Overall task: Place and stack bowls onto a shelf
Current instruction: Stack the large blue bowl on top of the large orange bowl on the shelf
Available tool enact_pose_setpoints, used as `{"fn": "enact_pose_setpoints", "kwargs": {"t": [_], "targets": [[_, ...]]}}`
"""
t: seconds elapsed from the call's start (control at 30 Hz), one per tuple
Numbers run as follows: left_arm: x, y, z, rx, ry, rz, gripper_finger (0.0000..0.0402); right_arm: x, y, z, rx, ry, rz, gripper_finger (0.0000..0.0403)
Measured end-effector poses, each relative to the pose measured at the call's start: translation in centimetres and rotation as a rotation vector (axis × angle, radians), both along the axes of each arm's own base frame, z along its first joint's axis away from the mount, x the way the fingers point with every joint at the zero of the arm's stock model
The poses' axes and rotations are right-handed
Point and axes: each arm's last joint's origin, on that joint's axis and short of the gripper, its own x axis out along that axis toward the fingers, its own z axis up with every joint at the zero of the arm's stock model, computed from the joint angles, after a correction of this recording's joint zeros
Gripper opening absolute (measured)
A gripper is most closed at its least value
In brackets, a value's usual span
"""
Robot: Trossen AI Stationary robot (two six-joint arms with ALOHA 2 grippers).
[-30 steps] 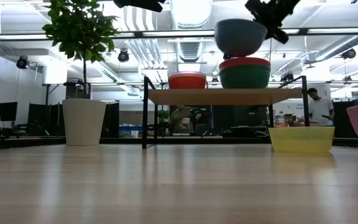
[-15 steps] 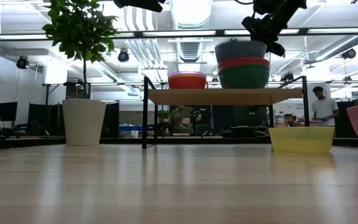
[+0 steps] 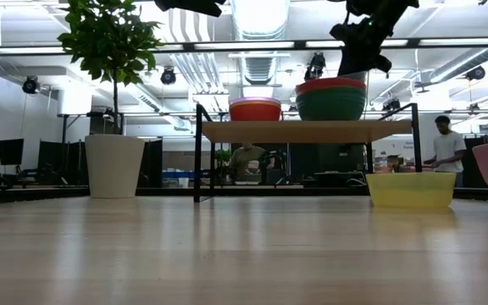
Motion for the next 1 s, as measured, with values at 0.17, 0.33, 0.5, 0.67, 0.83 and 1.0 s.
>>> {"fn": "enact_pose_setpoints", "kwargs": {"t": [0.17, 0.33, 0.5, 0.67, 0.83, 1.0], "targets": [[0.3, 0.0, -0.1, 0.009, -0.032, -0.009, 0.0191, -0.4, 0.6, 1.5, -0.048, -0.042, 0.005, 0.0087], [1.0, -0.2, -0.7, 0.107, -0.108, -0.068, 0.0191, -1.2, 1.7, 2.8, -0.093, -0.093, 0.022, 0.0074], [1.1, -0.1, -1.5, 0.131, -0.124, -0.075, 0.0191, -2.2, 3.6, 3.6, -0.140, -0.213, 0.098, 0.0056], [0.9, 0.0, -1.7, 0.163, -0.142, -0.089, 0.0191, -2.7, 5.7, 2.3, -0.208, -0.306, 0.140, 0.0033], [0.9, 0.0, -1.6, 0.186, -0.153, -0.110, 0.0191, -3.0, 7.1, -0.2, -0.249, -0.389, 0.161, 0.0012], [0.9, -0.1, -2.2, 0.165, -0.175, -0.153, 0.0191, -3.1, 7.5, -2.7, -0.283, -0.461, 0.154, 0.0009]]}}
